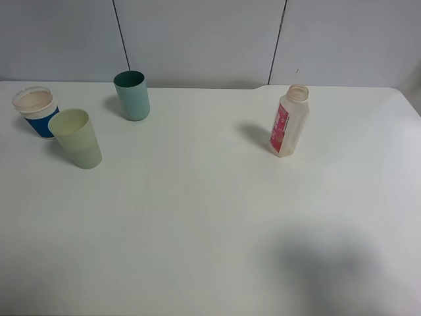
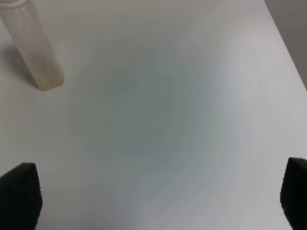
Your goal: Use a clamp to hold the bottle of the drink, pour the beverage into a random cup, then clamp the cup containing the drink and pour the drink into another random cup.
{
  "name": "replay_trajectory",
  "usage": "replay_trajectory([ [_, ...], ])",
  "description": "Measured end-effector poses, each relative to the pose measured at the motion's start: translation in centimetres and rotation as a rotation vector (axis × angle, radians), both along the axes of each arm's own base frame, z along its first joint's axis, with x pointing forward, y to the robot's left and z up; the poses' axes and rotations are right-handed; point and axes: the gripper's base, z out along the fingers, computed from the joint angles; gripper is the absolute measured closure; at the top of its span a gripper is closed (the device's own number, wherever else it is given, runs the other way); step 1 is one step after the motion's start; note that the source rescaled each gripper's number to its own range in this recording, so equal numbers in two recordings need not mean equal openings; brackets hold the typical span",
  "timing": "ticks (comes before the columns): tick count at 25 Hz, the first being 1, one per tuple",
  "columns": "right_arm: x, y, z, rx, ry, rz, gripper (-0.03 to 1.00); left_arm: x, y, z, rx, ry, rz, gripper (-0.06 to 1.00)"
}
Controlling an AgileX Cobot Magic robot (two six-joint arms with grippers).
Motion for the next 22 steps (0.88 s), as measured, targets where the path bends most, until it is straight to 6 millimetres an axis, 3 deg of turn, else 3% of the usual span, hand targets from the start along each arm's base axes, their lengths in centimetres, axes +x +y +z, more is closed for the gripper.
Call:
replay_trajectory([
  [8,0.0,0.0,0.0,0.0,0.0,0.0,-0.03,-5.5,0.2,-0.8,-0.001,0.143,0.019,-0.03],
  [12,0.0,0.0,0.0,0.0,0.0,0.0,-0.03,-7.0,0.3,-1.1,-0.015,0.206,0.028,-0.03],
  [22,0.0,0.0,0.0,0.0,0.0,0.0,-0.03,-10.3,0.9,1.1,0.029,0.343,0.085,-0.03],
])
